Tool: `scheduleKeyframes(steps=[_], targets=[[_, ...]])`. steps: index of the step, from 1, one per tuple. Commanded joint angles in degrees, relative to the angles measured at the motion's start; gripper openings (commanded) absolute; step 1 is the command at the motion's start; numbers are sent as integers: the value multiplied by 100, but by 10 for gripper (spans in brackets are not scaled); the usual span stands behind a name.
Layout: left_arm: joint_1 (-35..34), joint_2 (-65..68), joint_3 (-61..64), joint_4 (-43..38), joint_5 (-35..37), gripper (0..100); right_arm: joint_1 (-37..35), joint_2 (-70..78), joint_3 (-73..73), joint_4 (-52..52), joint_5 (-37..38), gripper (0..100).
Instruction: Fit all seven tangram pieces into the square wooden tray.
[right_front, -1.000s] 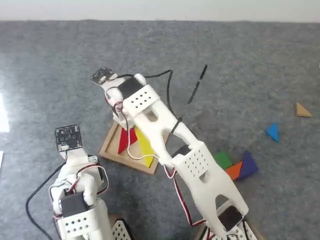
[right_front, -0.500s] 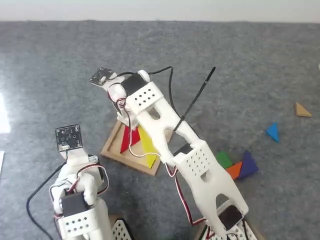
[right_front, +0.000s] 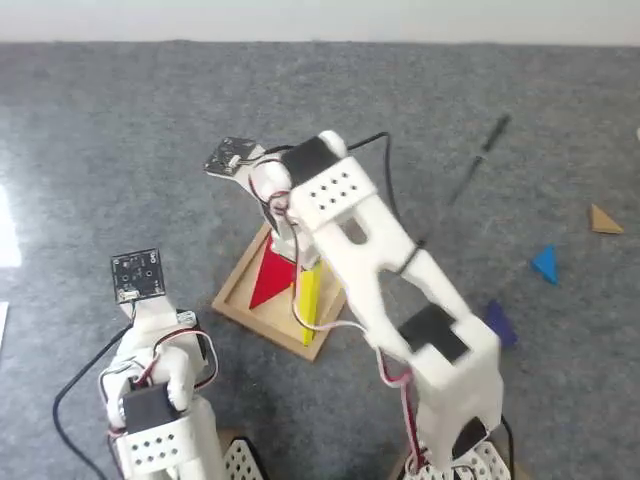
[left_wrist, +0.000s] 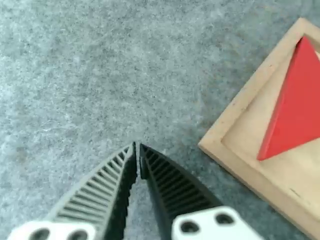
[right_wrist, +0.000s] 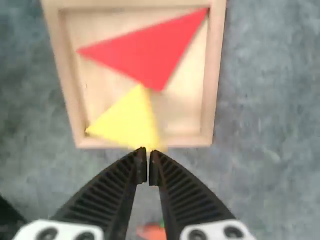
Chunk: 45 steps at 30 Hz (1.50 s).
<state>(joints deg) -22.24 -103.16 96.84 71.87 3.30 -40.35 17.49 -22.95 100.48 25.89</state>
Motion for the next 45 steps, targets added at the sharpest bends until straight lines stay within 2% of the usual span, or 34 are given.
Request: scheduleKeyframes(steps=[1,8,12,16,19,24,29,35,45], targets=[[-26,-97,-40,44,-26,13,163,-1121,862,242,273,12],[-26,-97,-40,44,-26,13,708,-1947,1582,224,457,15],[-26,-97,-40,44,-26,13,769,-1956,1934,-22,176,81],[-26,-97,-40,44,-26,13,207,-2000,2664,-505,-18,39],[-26,-97,-40,44,-26,13,-277,-1991,3086,-1209,-484,32],[-26,-97,-40,44,-26,13,-391,-1596,3095,-2651,-791,32],[-26,-97,-40,44,-26,13,-453,-365,2497,-2949,-1275,39],[-26,-97,-40,44,-26,13,-426,989,905,-2352,-1284,174],[-26,-97,-40,44,-26,13,-611,2308,-844,-1508,-1275,179]])
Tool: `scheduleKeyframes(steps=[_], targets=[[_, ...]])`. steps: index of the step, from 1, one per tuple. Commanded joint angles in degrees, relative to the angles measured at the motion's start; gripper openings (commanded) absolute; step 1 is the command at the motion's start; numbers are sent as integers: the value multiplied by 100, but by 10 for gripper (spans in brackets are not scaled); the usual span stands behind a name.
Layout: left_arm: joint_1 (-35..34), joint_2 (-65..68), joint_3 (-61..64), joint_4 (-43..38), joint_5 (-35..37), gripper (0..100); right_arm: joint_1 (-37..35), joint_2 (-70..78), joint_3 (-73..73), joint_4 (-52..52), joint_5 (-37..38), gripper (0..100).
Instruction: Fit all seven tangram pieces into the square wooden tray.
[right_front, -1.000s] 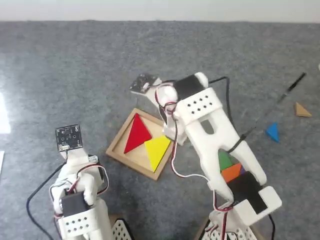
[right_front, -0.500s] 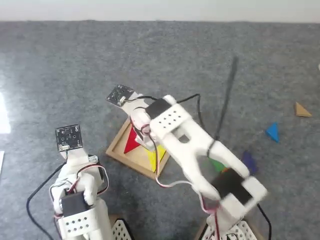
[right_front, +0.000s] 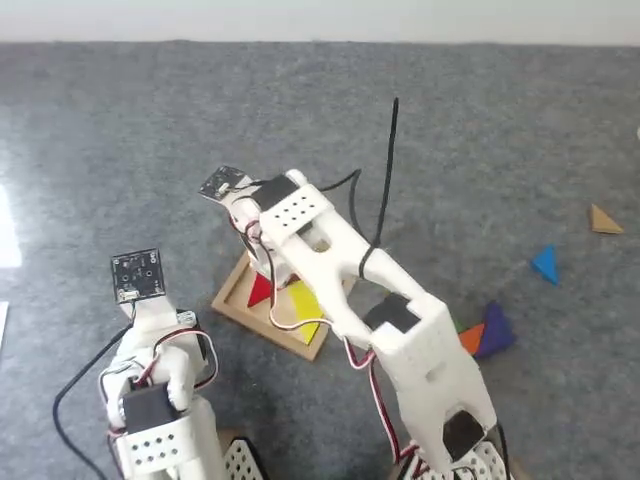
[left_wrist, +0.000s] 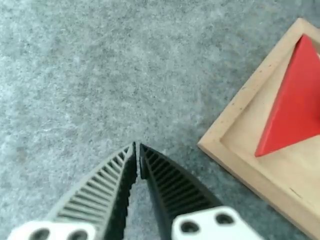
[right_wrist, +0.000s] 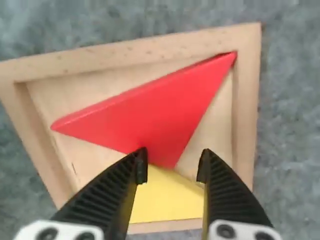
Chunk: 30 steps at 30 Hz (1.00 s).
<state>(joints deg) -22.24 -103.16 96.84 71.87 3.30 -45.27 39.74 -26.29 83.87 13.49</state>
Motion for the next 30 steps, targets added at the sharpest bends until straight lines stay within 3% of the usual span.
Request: scheduleKeyframes(steps=[1,7,21,26,30], targets=[[-26,-97,-40,44,-26,13,-127,171,-554,163,-35,180],[-26,-97,-40,44,-26,13,-409,286,-738,743,264,180],[-18,-97,-40,44,-26,13,-840,576,-774,681,290,172],[-18,-97,-40,44,-26,13,-840,576,-800,549,281,45],[-18,-97,-40,44,-26,13,-831,576,-835,769,316,120]])
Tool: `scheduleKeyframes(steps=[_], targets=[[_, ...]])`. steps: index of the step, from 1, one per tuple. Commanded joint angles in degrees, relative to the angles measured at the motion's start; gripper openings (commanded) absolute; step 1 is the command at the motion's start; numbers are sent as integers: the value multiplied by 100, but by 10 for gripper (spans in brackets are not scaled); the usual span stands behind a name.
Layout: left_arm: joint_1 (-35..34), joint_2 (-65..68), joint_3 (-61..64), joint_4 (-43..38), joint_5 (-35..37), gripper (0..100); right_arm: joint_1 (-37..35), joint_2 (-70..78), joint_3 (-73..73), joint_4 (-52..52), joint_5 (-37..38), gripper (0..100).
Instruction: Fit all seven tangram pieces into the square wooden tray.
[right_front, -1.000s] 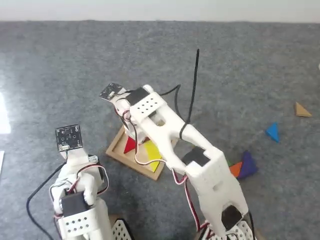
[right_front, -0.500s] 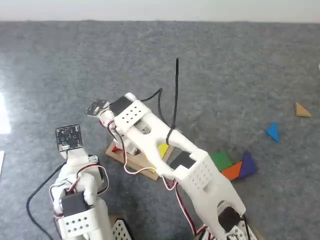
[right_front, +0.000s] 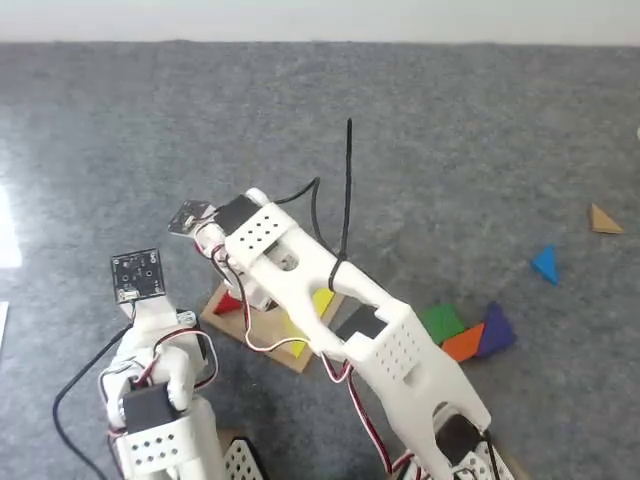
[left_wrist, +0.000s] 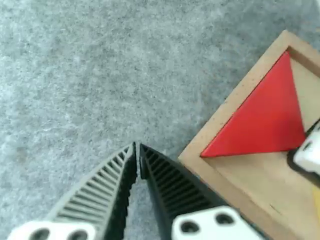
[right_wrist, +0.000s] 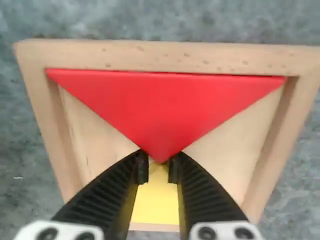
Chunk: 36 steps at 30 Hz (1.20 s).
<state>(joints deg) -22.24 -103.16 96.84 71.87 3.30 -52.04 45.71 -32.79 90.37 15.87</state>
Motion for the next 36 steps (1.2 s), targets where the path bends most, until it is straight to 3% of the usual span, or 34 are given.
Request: scheduleKeyframes(steps=[1,6,15,36], targets=[[-18,-97,-40,44,-26,13,-154,-22,-255,233,79,147],[-18,-97,-40,44,-26,13,-92,13,-642,971,501,212],[-26,-97,-40,44,-26,13,251,391,-580,1051,554,42],[-26,-97,-40,44,-26,13,338,-532,-545,1235,536,20]])
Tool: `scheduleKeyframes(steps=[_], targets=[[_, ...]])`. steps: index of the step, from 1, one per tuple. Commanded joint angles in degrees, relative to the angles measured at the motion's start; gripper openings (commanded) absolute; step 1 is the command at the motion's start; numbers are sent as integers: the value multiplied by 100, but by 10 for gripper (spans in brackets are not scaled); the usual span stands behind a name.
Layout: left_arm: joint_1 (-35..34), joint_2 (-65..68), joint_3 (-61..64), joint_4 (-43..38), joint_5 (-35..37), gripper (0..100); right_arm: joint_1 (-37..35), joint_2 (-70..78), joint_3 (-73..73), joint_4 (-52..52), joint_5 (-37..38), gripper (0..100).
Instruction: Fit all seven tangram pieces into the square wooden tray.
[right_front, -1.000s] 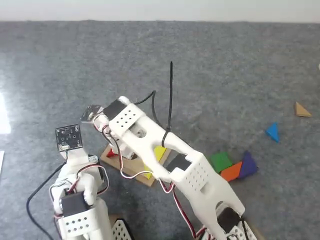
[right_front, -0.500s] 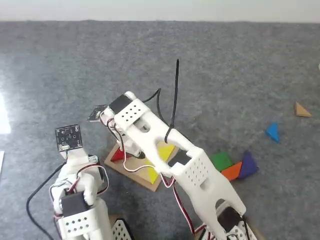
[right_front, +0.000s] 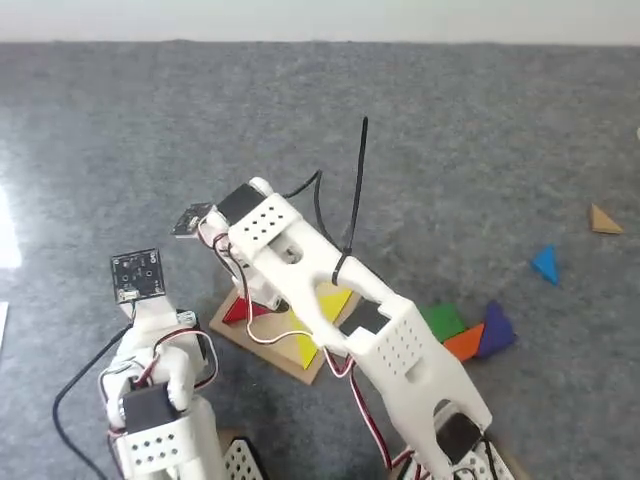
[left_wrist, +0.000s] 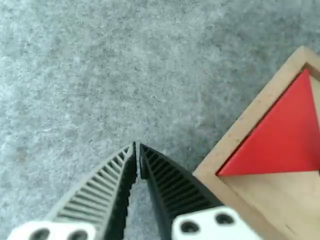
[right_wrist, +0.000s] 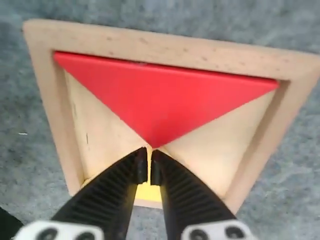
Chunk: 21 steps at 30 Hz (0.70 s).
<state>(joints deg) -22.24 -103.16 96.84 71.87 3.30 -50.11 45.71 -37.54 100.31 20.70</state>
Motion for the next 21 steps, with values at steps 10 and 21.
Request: scheduleKeyframes(steps=[10,21], targets=[[-26,-97,-40,44,-26,13,101,-3371,2013,233,-413,21],[-26,-97,-40,44,-26,13,-40,-4945,5213,-2237,-2655,258]])
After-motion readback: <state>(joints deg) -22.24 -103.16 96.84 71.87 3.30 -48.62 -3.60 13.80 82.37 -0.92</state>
